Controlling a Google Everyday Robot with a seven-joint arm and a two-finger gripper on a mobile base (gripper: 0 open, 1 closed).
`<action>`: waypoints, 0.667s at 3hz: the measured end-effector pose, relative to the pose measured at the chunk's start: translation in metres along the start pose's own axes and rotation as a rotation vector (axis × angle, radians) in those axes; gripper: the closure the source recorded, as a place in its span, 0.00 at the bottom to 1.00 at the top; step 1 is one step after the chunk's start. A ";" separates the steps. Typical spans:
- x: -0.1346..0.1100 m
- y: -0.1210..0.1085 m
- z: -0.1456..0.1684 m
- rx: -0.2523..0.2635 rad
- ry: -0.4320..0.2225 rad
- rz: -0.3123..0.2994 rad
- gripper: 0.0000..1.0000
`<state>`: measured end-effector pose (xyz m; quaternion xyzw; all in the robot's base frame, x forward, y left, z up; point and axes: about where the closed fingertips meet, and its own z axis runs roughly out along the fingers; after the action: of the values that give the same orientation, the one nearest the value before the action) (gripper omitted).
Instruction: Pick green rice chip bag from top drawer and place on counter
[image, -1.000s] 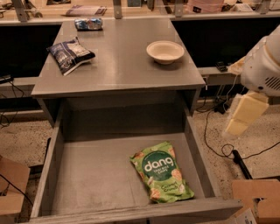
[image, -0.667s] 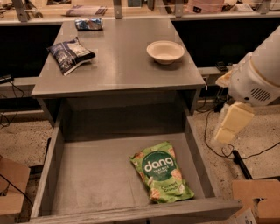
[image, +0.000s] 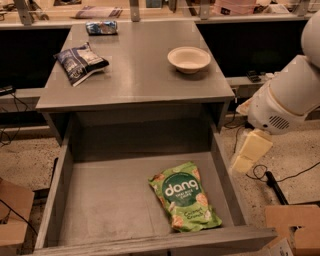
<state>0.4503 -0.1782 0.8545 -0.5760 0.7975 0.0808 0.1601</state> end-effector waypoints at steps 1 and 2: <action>-0.001 0.013 0.072 -0.110 0.006 0.017 0.00; 0.002 0.025 0.117 -0.187 0.021 0.035 0.00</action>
Offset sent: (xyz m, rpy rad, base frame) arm -0.0088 0.0591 -0.1649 0.0541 0.2840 0.0389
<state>0.4453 -0.1358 0.7432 -0.5753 0.7980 0.1515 0.0957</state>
